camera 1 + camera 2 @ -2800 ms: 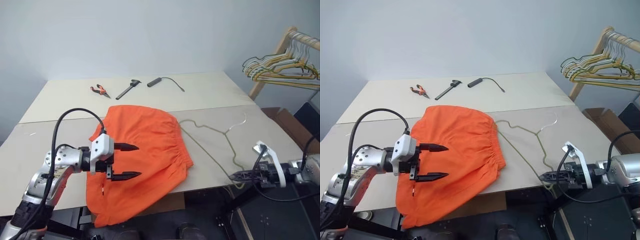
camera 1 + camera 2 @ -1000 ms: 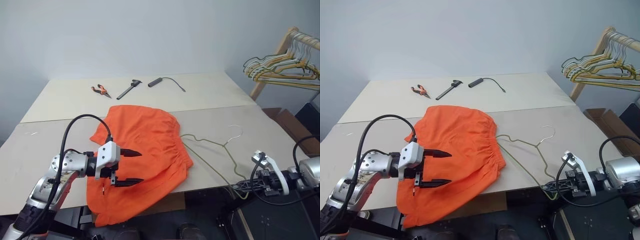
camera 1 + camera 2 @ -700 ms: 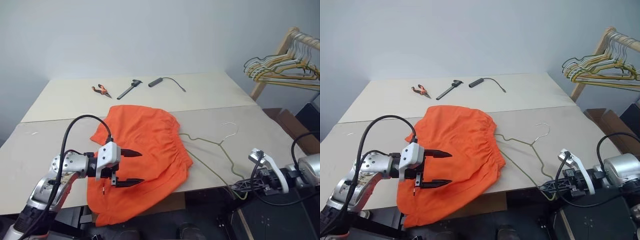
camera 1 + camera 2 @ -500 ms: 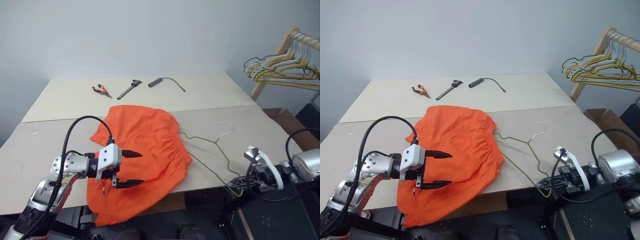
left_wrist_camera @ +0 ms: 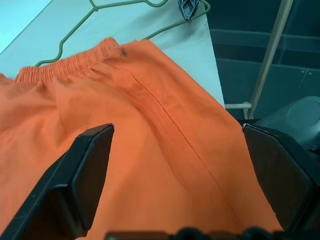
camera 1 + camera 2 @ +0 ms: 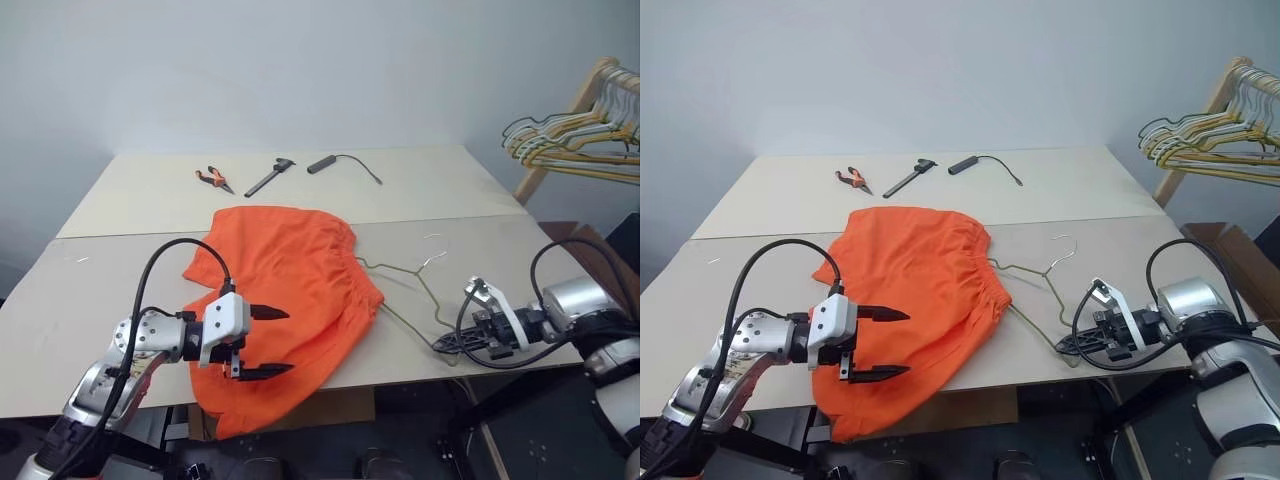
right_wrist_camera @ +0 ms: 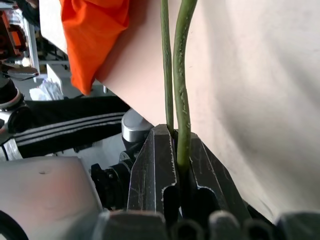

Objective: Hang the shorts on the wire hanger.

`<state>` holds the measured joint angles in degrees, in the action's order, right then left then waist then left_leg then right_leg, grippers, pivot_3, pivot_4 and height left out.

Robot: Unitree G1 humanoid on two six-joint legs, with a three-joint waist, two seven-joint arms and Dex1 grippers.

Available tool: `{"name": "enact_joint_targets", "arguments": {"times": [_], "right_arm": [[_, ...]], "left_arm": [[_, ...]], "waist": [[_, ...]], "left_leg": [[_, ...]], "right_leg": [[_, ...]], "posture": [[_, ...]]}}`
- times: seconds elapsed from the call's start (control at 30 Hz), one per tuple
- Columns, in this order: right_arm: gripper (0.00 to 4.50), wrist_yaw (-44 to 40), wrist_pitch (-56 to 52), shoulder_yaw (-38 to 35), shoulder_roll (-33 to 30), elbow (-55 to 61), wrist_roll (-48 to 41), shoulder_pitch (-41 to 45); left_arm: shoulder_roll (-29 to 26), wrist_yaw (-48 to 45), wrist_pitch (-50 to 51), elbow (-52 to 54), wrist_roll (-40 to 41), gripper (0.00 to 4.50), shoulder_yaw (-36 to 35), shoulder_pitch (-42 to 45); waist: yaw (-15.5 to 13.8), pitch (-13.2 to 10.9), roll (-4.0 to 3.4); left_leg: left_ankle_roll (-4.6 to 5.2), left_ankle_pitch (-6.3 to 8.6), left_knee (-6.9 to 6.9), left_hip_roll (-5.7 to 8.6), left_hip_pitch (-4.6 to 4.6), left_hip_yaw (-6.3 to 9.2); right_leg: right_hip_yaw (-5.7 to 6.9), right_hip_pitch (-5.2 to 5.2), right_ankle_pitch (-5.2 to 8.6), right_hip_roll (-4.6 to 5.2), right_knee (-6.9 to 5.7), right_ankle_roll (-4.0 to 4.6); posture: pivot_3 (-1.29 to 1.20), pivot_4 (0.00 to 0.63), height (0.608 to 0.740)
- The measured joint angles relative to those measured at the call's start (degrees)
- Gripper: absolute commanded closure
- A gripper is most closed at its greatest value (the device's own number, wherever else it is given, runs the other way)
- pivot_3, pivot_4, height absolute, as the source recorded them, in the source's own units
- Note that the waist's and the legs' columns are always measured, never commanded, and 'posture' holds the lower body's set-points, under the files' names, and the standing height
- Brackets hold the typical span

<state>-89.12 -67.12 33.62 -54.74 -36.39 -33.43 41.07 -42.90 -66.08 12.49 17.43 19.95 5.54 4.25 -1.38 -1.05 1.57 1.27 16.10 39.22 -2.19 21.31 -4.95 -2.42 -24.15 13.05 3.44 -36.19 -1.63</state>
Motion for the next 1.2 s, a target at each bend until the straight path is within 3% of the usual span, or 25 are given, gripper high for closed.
{"name": "enact_joint_targets", "arguments": {"times": [0.13, 0.4, 0.83, 1.0, 1.2], "right_arm": [[4.50, -0.1, 2.0, 3.3, -8.9, 10.3, -6.7, -4.3], [4.50, -0.1, 4.3, 8.4, -15.6, 22.7, -13.8, -9.7], [4.50, -0.1, 4.5, 10.1, -8.0, 5.6, -11.6, -0.9], [4.50, -0.1, 5.0, 12.6, -5.4, 4.7, -11.7, 1.5], [4.50, -0.1, 9.2, 18.4, -8.9, 9.7, -13.2, 2.5]], "left_arm": [[-0.1, 0.4, 0.0, 0.5, -0.1, 0.02, -0.1, -0.7], [-0.1, 0.1, 0.0, 0.7, -0.5, 0.02, 0.4, -0.5], [-0.1, -2.3, -0.1, 0.2, -1.7, 0.02, 3.7, 0.5], [-0.1, -2.5, -0.3, 0.2, -1.7, 0.02, 3.7, 0.5], [-0.1, -2.4, -0.3, 0.2, -1.7, 0.02, 3.6, 0.2]], "waist": [[-0.8, 0.0, -0.02], [-0.5, 0.0, -0.12], [-0.7, 0.1, -0.12], [-0.8, 0.1, -0.13], [-1.1, 0.1, -0.14]], "left_leg": [[0.00, 0.00, 0.00, -0.04, -0.01, 0.00], [0.00, 0.00, 0.01, -0.10, -0.10, 0.00], [0.00, 0.00, 0.05, -0.09, -0.06, -0.10], [0.00, 0.00, 0.06, -0.10, -0.05, -0.08], [0.00, 0.00, 0.07, -0.09, 0.00, -0.07]], "right_leg": [[0.03, -0.01, 0.01, -0.01, 0.00, 0.01], [-0.01, 0.02, 0.01, -0.06, -0.02, 0.02], [-0.02, 0.02, 0.00, -0.06, 0.00, 0.04], [-0.01, 0.02, -0.01, -0.06, -0.02, 0.05], [0.02, -0.02, -0.01, -0.03, 0.00, 0.04]], "posture": [[0.07, 0.000, 0.740], [0.05, 0.000, 0.740], [0.05, 0.000, 0.740], [0.07, 0.000, 0.740], [0.08, 0.000, 0.740]]}}
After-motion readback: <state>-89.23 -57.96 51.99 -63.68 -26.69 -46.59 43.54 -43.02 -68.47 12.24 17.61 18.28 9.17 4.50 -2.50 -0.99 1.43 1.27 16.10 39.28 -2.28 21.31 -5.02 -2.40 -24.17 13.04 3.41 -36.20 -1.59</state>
